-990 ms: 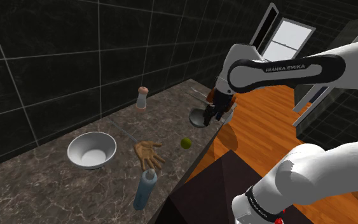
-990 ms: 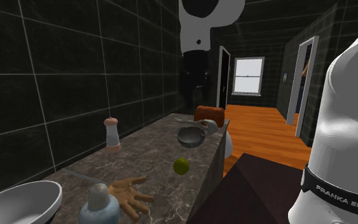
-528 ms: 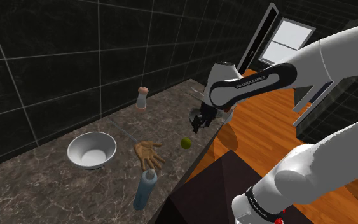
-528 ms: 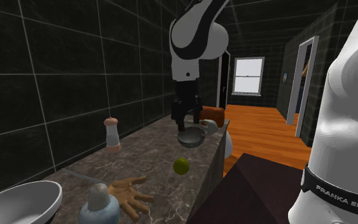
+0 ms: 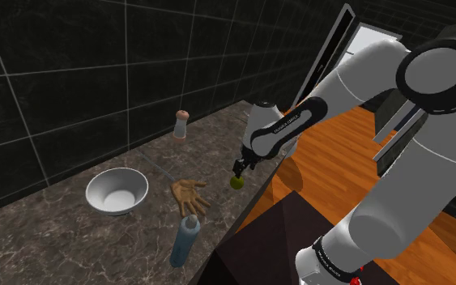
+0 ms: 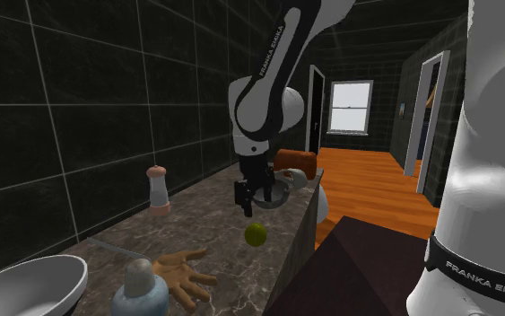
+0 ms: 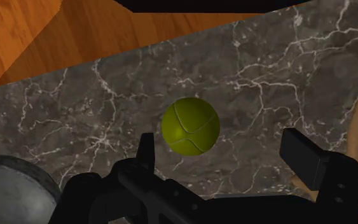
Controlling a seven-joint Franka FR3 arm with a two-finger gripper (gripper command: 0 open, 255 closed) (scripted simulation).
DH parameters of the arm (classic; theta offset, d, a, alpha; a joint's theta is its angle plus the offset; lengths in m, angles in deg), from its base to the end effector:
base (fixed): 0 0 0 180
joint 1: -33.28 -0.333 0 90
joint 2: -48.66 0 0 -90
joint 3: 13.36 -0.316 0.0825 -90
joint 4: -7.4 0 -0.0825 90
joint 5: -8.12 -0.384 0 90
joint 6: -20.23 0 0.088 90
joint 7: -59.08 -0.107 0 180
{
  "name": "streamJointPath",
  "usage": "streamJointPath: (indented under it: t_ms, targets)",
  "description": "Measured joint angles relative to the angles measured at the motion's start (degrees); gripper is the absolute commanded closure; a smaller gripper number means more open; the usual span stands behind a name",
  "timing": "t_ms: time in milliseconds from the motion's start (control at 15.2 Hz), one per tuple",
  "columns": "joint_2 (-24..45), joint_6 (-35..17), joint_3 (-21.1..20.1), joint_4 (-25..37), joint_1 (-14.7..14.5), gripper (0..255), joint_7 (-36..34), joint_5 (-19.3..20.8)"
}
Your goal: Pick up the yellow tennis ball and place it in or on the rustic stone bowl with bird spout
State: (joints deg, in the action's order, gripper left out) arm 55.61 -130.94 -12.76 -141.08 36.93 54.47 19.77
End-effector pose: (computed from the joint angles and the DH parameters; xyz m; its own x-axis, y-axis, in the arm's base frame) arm 0.4333 -0.0272 0.2083 0.9969 0.0238 -0.0749 0.0306 -0.9953 0.0915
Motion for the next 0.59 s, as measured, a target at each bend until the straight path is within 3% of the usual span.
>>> streamJointPath:
  t_ms: [264, 594]
  targets:
    - [9.29, -4.85, 1.78, 4.57, -1.02, 0, -3.63, 4.80]
    - [15.66, -9.12, 3.30, 6.75, -1.83, 0, -5.46, 6.97]
